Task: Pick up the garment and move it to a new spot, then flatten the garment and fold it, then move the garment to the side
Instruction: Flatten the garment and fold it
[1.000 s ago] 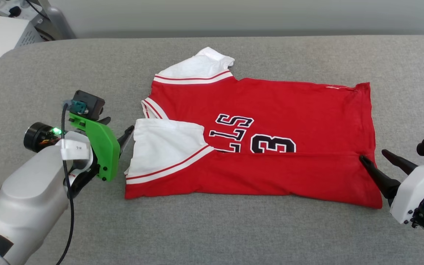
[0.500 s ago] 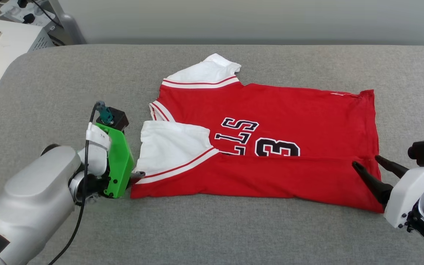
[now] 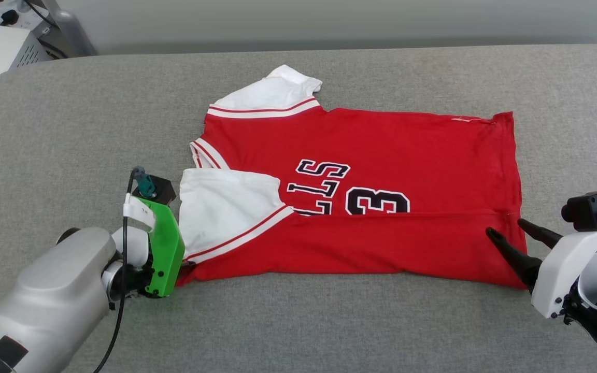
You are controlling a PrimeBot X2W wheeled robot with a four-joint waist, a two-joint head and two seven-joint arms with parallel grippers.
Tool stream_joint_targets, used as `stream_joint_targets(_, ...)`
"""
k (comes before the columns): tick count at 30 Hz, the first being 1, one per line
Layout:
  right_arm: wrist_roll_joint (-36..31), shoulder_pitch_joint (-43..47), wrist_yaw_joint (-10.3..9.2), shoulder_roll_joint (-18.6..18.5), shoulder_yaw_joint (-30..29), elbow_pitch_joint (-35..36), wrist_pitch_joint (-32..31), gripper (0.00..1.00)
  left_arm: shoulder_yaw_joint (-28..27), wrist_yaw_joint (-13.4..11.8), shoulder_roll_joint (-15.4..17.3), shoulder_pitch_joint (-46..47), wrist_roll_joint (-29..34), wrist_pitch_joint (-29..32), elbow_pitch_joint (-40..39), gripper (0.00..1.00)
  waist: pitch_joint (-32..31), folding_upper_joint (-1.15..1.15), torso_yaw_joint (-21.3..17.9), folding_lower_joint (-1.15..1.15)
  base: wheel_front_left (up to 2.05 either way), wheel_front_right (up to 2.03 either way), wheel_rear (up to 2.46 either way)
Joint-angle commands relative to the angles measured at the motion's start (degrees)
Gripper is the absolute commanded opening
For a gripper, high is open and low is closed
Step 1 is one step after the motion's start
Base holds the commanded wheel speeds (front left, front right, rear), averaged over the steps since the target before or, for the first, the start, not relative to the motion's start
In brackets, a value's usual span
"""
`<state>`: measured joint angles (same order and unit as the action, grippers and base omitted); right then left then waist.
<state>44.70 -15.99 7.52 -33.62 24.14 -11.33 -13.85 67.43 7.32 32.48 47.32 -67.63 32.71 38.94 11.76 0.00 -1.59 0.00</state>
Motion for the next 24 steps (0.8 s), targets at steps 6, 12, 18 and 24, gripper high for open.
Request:
stream_joint_targets(6, -1.51, -3.21, -0.03, -2.41, 0.75, 1.67, 0.70, 1.00, 1.63, 0.16, 1.13, -3.19, 0.07, -6.69, -2.40, 0.00, -1.95, 0.00, -0.42, 0.00, 0.00, 0.00, 0.00)
stream_joint_targets(12, -2.48, -5.13, -0.03, -7.55, 0.31, 4.65, -5.88, 1.00, 1.72, 0.16, 5.31, -3.19, 2.41, -13.53, -6.97, 0.00, -3.57, 0.00, 0.00, 0.00, 0.00, 0.00, 0.00)
stream_joint_targets(18, -0.76, -5.12, -0.03, -11.86, 0.05, 4.98, -22.28, 1.00, 1.55, -1.33, 6.62, -2.91, 4.45, -16.13, -12.09, 0.00, -4.10, 0.00, 1.02, 0.00, 0.00, 0.00, 0.00)
stream_joint_targets(24, -0.47, -4.29, -0.03, -8.98, 1.02, 0.79, -26.58, 1.00, 1.74, -2.50, 7.10, -2.34, 5.65, -16.31, -14.50, 0.00, -3.01, 0.00, 1.75, 0.00, 0.00, 0.00, 0.00)
